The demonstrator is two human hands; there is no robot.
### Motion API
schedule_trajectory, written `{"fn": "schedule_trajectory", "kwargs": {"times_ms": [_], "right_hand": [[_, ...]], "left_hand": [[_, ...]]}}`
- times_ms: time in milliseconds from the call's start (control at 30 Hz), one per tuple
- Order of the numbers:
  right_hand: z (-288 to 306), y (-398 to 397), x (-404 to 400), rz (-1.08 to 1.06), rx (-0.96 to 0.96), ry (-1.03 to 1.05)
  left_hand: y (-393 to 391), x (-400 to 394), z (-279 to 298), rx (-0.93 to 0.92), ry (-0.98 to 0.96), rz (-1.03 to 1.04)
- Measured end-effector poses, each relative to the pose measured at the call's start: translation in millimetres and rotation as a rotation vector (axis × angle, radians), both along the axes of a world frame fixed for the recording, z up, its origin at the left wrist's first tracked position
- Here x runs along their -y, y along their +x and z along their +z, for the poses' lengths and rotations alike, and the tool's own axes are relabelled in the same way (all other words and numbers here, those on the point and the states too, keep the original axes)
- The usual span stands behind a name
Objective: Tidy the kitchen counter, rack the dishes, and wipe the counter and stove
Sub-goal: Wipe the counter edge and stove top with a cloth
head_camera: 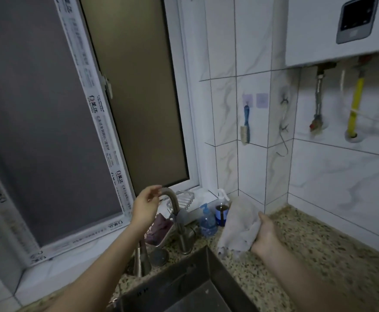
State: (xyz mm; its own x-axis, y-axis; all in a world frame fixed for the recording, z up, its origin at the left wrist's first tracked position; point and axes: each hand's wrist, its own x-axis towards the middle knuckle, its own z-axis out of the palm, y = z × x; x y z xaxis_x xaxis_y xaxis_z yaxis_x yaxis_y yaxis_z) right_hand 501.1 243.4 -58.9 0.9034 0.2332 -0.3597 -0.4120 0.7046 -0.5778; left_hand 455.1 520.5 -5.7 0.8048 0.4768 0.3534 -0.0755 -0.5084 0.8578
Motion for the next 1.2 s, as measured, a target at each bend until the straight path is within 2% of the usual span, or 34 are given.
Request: {"fn": "schedule_trajectory", "kwargs": {"times_ms": [133, 233, 367, 400, 467, 533, 600, 700, 833, 967, 1200], "right_hand": [[-0.2, 27.3, -8.9, 0.035, 0.004, -0.054], [0.3, 55.5, -15.4, 0.048, -0.010, -0.067], [-0.7, 94.3, -34.8, 0.100, 0.007, -0.016], [-6.7, 108.2, -40.8, 0.122, 0.007, -0.012], [-13.0, 122.9, -54.3, 0.175, 0.037, -0.010], [-27.2, 144.3, -63.0, 0.271, 0.034, -0.070], [-37.6, 166.6, -74.3, 0.312, 0.038, -0.138], [-49.7, 202.7, -90.5, 0.336, 0.079, -0.206], [-53.3, 232.6, -111.8, 0.430, 0.014, -0.048], [-50.7, 250.9, -132.2, 0.500, -0.034, -0.046], [-34.2, 269.4, -164.9, 0.457, -0.028, 0.047]], "left_hand": [[17.9, -23.6, -11.7, -0.066, 0.286, 0.127], [28.6, -32.9, -18.3, -0.190, 0.369, 0.158], [51.8, -40.5, -16.1, -0.469, 0.451, 0.132], [59.9, -41.0, -16.0, -0.531, 0.435, 0.137], [62.5, -45.6, -12.3, -0.567, 0.249, 0.141], [69.0, -47.5, -14.8, -0.522, 0.063, 0.194], [72.8, -50.4, -19.3, -0.491, 0.003, 0.249], [73.2, -52.8, -24.7, -0.483, -0.001, 0.288], [73.0, -50.6, -27.3, -0.491, 0.009, 0.347], [72.7, -49.4, -27.8, -0.485, 0.039, 0.378], [71.8, -47.8, -26.5, -0.472, 0.047, 0.390]]}}
